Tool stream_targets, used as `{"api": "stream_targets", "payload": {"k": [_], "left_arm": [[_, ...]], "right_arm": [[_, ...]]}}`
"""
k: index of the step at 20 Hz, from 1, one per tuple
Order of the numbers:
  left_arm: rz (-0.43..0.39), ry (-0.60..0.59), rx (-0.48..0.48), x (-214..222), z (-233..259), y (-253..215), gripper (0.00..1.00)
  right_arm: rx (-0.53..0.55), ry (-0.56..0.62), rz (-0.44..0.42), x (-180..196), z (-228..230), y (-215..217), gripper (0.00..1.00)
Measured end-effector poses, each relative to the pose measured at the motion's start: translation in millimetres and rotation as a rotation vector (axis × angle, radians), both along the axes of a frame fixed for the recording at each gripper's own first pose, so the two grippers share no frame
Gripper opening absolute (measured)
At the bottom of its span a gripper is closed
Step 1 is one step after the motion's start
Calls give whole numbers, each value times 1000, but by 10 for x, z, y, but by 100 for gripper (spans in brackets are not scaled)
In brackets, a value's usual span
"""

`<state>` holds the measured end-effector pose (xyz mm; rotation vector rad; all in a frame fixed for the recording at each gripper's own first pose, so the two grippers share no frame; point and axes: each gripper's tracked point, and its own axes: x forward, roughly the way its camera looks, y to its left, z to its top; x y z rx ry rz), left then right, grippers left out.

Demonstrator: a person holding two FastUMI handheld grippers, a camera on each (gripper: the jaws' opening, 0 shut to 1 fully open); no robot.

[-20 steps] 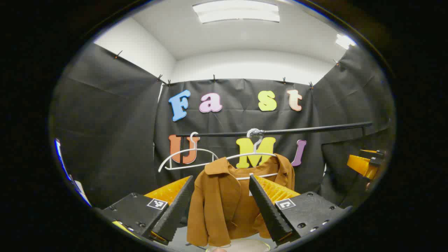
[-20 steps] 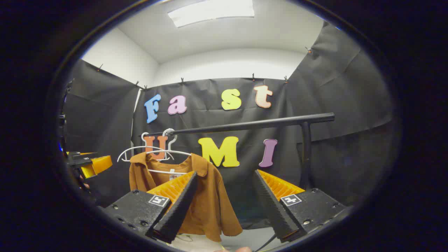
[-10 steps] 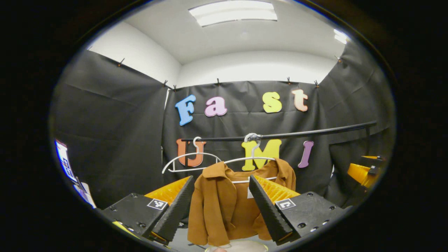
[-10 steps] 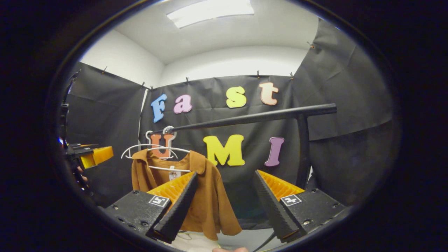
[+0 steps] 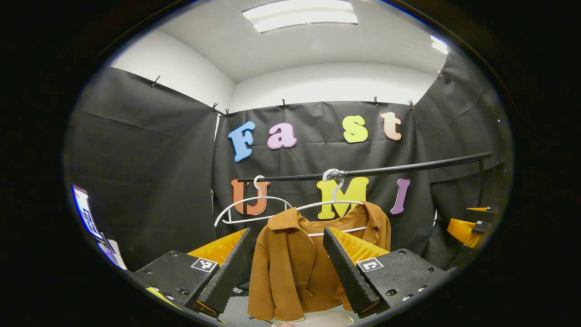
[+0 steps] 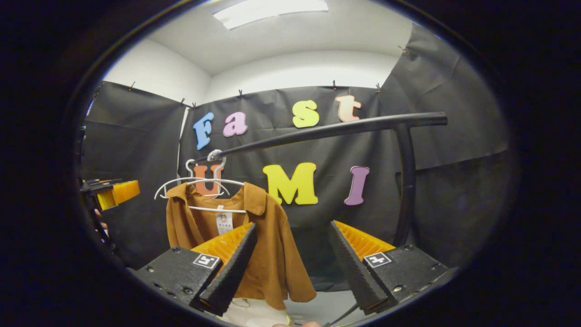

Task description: Grasp the clothes on the hanger with both hands and then place them into the laundry hamper below.

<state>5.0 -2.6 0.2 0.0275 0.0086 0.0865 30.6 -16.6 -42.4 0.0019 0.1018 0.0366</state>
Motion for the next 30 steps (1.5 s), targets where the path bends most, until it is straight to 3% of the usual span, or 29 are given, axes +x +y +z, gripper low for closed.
{"api": "stream_targets", "payload": {"k": [10, 11, 16, 22, 25, 27, 28, 29, 30], "left_arm": [[-116, 102, -90, 345, -525, 164, 100], [-132, 113, -104, 381, -575, 171, 96], [-197, 164, -133, 589, -829, 160, 100], [-272, 221, -207, 857, -1075, -9, 100], [-274, 239, -248, 995, -1149, -97, 100], [-251, 233, -263, 1115, -1180, -117, 91], [-230, 228, -268, 1169, -1185, -112, 91], [-206, 230, -274, 1228, -1223, -88, 100], [-185, 230, -279, 1289, -1258, -79, 100]], "right_arm": [[-10, 117, -47, 329, -463, 576, 100], [-10, 123, -49, 369, -498, 645, 100], [16, 176, -70, 558, -713, 970, 100], [48, 200, -124, 802, -878, 1036, 100], [97, 226, -92, 976, -990, 1083, 100], [156, 247, -56, 1142, -1060, 1130, 100], [185, 252, -41, 1226, -1083, 1134, 100], [212, 251, -27, 1331, -1118, 1120, 99], [236, 251, -14, 1438, -1164, 1116, 98]]}}
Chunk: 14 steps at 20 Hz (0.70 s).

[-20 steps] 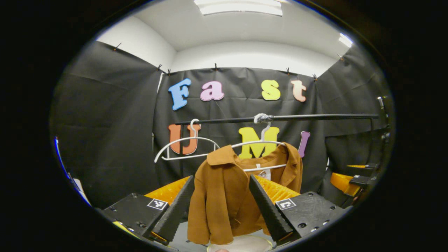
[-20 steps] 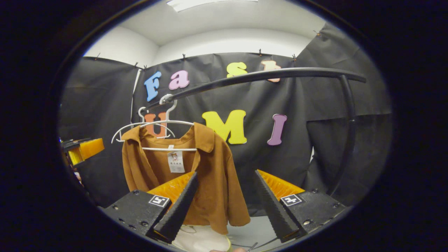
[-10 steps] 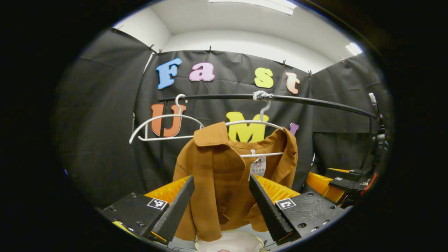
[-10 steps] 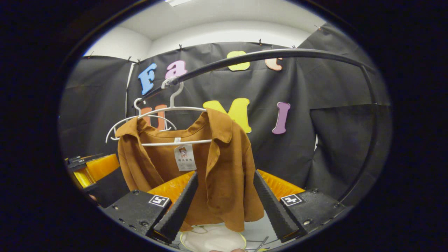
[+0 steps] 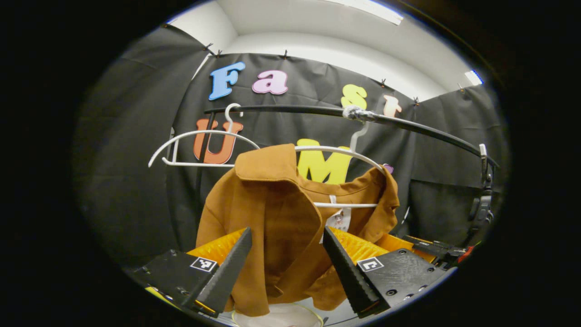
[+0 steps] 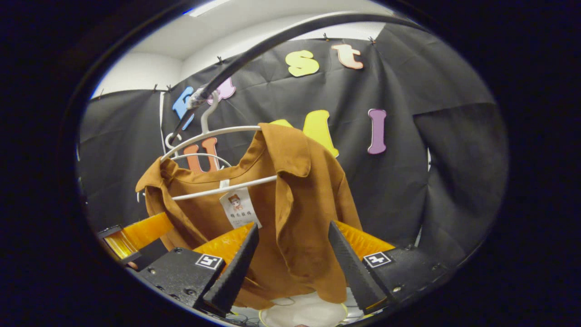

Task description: Grasp the clothes on the hanger with both hands and then place them into the laundry hamper below.

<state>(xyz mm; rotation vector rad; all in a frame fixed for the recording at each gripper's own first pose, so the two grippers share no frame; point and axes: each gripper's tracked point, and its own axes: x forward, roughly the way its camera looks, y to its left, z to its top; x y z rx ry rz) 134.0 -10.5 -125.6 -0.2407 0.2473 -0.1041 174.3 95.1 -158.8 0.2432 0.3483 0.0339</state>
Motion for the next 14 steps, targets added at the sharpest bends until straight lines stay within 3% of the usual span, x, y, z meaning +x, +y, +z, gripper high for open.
{"api": "stream_targets", "payload": {"k": [2, 3, 7, 8, 10, 11, 12, 14], "left_arm": [[30, 15, -9, 96, -63, -24, 100], [44, 20, -9, 140, -84, -42, 97], [82, 27, -34, 231, -73, -127, 100], [94, 29, -44, 253, -64, -144, 96], [98, 40, -61, 270, -55, -208, 100], [110, 41, -62, 285, -48, -199, 90], [114, 45, -69, 304, -60, -210, 100], [89, 66, -93, 274, -63, -346, 96]], "right_arm": [[53, 13, 22, 140, -62, -19, 93], [74, 16, 39, 208, -83, 1, 96], [129, 25, 83, 426, -83, 20, 96], [142, 23, 90, 465, -66, 23, 96], [160, 27, 95, 536, -66, -3, 96], [163, 32, 97, 568, -81, -15, 96], [163, 36, 101, 596, -92, -23, 96], [166, 46, 109, 622, -104, -27, 96]]}}
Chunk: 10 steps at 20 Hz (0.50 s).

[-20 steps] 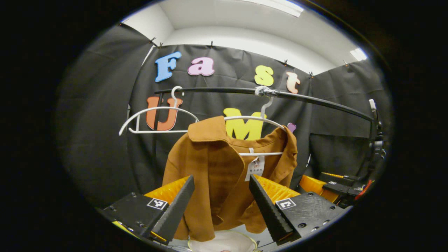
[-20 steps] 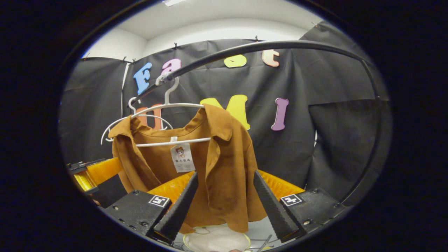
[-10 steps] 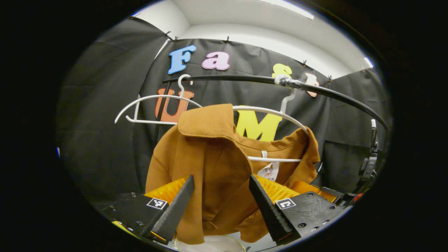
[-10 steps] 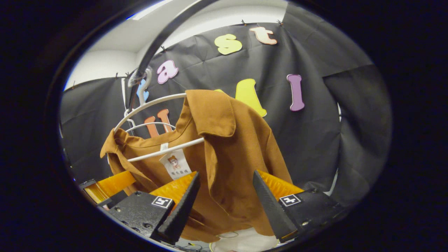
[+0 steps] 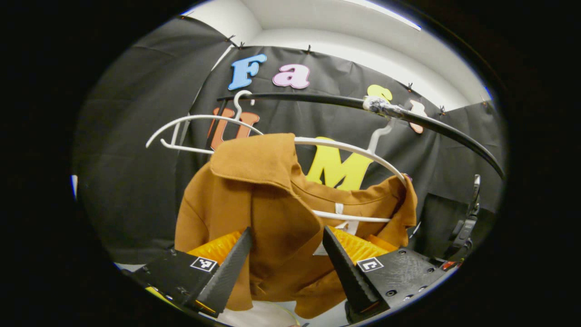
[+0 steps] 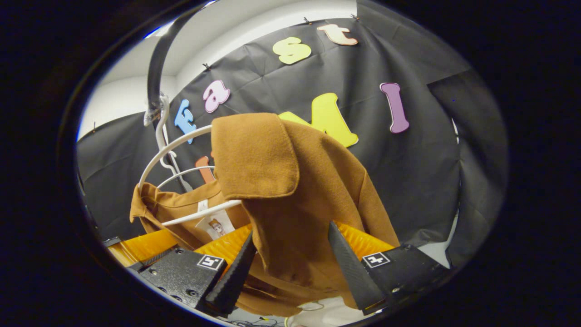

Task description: Grasp the clothes on the hanger with both hands and then place them into the laundry hamper below.

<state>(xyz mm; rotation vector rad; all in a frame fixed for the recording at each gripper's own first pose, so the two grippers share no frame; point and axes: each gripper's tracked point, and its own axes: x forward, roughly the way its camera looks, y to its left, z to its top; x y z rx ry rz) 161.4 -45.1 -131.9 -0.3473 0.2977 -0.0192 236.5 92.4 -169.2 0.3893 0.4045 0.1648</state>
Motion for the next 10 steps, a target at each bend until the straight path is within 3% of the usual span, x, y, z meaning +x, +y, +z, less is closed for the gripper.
{"api": "stream_targets", "payload": {"k": [3, 4, 6, 7, 8, 9, 10], "left_arm": [[42, -16, 52, -5, 51, 85, 100], [57, -6, 68, 41, 25, 137, 95], [80, 29, 56, 120, -66, 164, 100], [107, 41, 64, 160, -108, 238, 95], [133, 49, 75, 198, -150, 305, 96], [159, 52, 85, 230, -171, 357, 95], [182, 54, 95, 279, -198, 419, 85]], "right_arm": [[-5, -5, 17, 17, 2, -10, 96], [-7, -7, 19, 34, 4, -23, 92], [-10, -1, 19, 77, -9, -39, 96], [-18, 1, 13, 91, -17, -51, 92], [-26, 3, 8, 125, -29, -62, 95], [-30, 1, 2, 156, -26, -72, 87], [-31, 2, -3, 194, -31, -73, 85]]}}
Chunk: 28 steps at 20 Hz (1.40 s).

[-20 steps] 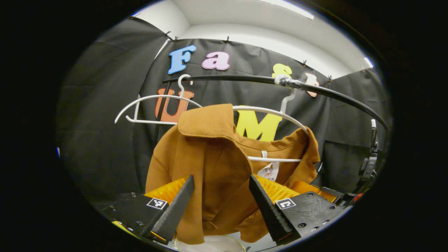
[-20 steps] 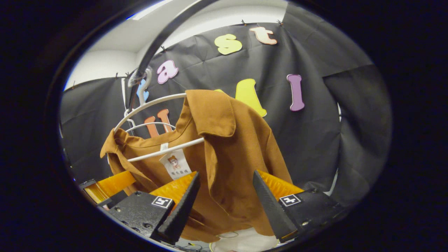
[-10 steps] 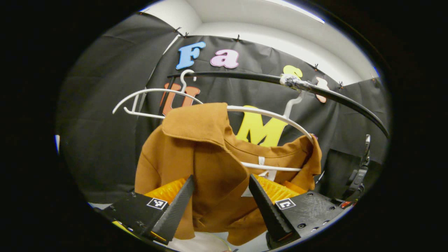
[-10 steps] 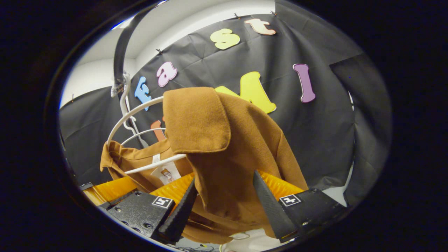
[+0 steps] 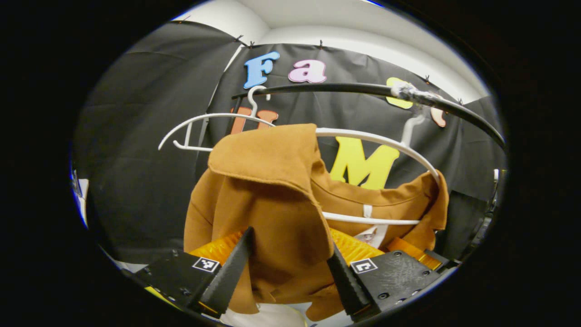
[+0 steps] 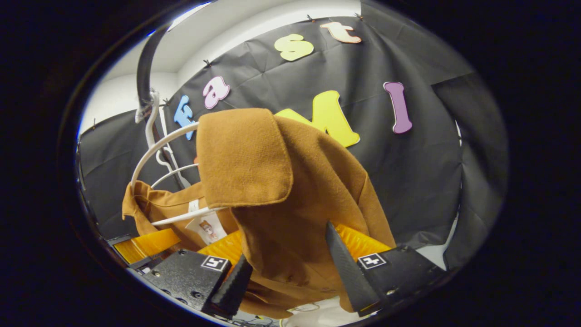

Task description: Grasp the clothes on the hanger with both hands and then place them into the laundry hamper below.

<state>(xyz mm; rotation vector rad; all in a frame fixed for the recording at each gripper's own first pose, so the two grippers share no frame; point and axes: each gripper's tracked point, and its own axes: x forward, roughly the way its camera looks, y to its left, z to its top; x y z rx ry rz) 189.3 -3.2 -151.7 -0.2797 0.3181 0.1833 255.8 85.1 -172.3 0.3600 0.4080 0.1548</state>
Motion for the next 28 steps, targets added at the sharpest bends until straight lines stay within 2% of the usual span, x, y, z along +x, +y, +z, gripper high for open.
{"api": "stream_targets", "payload": {"k": [2, 3, 4, 5, 8, 9, 10, 11, 12, 13, 14, 15, 16, 18, 19, 22, 23, 26, 27, 28], "left_arm": [[22, 6, 15, 57, -38, 60, 65], [29, 11, 25, 52, -53, 93, 55], [45, 18, 35, 30, -58, 147, 45], [57, 18, 38, 29, -53, 198, 35], [24, -1, 9, -19, -23, 182, 7], [24, -10, 12, -45, -22, 241, 7], [13, -15, 9, -58, -5, 239, 2], [10, -19, 12, -89, 20, 243, 7], [7, -18, 18, -118, 32, 268, 7], [2, -21, 22, -138, 49, 282, 2], [-6, -23, 31, -170, 79, 286, 7], [-14, -28, 40, -208, 104, 301, 7], [-21, -33, 47, -246, 130, 313, 2], [-29, -39, 39, -293, 169, 358, 2], [-31, -41, 28, -314, 186, 380, 7], [-33, -58, 11, -392, 315, 489, 7], [-31, -73, 11, -419, 399, 529, 2], [-16, -109, -14, -435, 589, 751, 2], [-14, -115, -17, -407, 624, 827, 7], [-15, -117, -15, -392, 655, 881, 7]], "right_arm": [[0, 8, -1, 26, -38, 16, 82], [0, 12, 1, 22, -53, 20, 72], [3, 16, 7, 24, -67, 20, 67], [-1, 23, -3, 41, -95, -10, 55], [-13, 19, -29, 63, -118, -118, 34], [-23, 18, -48, 52, -124, -158, 27], [-27, 14, -72, 36, -115, -226, 24], [-22, 8, -86, 24, -89, -282, 15], [-15, 6, -93, 0, -87, -317, 13], [-12, 7, -102, -12, -78, -343, 9], [-12, 4, -111, -25, -60, -377, 8], [-14, -4, -122, -48, -35, -415, 8], [-15, -14, -138, -61, -5, -471, 8], [-14, -38, -178, -94, 64, -603, 7], [-9, -49, -191, -120, 90, -653, 7], [-2, -63, -202, -176, 144, -729, 7], [5, -70, -210, -204, 178, -778, 7], [26, -107, -229, -245, 311, -896, 7], [31, -119, -234, -230, 360, -940, 7], [38, -135, -238, -221, 415, -980, 7]]}}
